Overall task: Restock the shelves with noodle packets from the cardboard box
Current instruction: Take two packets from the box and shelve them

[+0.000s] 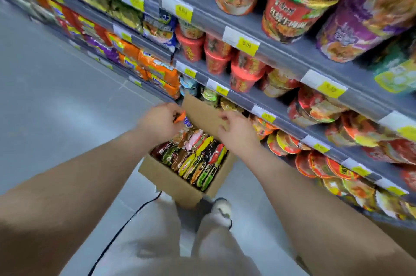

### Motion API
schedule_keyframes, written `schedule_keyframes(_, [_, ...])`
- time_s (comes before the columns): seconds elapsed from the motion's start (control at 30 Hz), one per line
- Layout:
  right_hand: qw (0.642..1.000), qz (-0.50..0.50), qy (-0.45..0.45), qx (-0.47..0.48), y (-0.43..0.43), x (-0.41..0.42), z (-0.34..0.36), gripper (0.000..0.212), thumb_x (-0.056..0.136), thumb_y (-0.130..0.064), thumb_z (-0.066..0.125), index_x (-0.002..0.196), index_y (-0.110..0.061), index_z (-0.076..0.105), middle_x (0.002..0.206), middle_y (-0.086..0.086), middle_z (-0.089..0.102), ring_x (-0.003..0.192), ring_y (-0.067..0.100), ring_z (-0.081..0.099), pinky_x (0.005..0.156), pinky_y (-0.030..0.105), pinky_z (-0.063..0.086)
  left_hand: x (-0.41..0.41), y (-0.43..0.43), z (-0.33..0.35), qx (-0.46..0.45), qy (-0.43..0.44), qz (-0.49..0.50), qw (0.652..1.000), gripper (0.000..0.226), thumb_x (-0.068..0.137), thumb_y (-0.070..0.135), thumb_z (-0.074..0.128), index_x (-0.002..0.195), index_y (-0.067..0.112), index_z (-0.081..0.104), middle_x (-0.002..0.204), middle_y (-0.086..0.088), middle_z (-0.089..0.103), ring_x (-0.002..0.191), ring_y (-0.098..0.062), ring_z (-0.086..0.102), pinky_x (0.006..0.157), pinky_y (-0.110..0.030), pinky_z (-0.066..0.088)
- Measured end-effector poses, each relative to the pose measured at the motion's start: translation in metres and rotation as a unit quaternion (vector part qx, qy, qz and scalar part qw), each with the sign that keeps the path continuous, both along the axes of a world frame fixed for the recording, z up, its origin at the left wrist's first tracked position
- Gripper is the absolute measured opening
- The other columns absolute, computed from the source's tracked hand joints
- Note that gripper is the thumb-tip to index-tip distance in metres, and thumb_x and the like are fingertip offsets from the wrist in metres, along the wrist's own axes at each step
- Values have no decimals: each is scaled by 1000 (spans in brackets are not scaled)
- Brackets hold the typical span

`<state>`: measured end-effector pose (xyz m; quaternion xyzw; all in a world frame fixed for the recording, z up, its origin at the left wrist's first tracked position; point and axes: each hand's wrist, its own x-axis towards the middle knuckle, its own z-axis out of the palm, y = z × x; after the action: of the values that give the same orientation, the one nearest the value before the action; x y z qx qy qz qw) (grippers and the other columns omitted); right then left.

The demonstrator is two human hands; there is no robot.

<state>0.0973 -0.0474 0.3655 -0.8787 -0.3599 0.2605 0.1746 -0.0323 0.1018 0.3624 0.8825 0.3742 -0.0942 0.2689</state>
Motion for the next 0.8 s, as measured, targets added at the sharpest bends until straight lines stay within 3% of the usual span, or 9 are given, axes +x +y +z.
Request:
schedule_keyframes(0.2, [995,92,23,-9,48,2,-47,33,89,-18,51,122,-18,57,118,1,56,110,19,52,83,25,40,-28,14,-55,-22,23,81,996,39,86,26,62,123,15,58,115,-11,59,104,-29,57,90,-39,47])
schedule_keyframes(0.37, [990,120,54,-58,82,-6,-141,36,91,-22,53,126,-15,52,129,4,53,118,23,49,94,31,41,-38,33,-135,-34,44,106,993,40,88,23,57,128,16,55,119,-10,59,106,-29,57,89,-36,47])
schedule_keyframes(0.57, [989,120,50,-67,115,-10,-280,46,88,-21,58,132,-15,46,135,5,47,118,23,49,96,38,46,-28,64,-270,-25,43,90,995,43,88,20,54,131,15,52,115,-11,62,104,-29,58,88,-38,49])
schedule_keyframes(0.8, [970,237,-9,-48,150,-2,-420,66,86,-15,60,144,-9,28,153,9,21,139,27,26,112,38,28,-5,98,-404,17,38,48,998,48,91,4,43,138,10,44,127,-18,54,114,-34,51,91,-37,42])
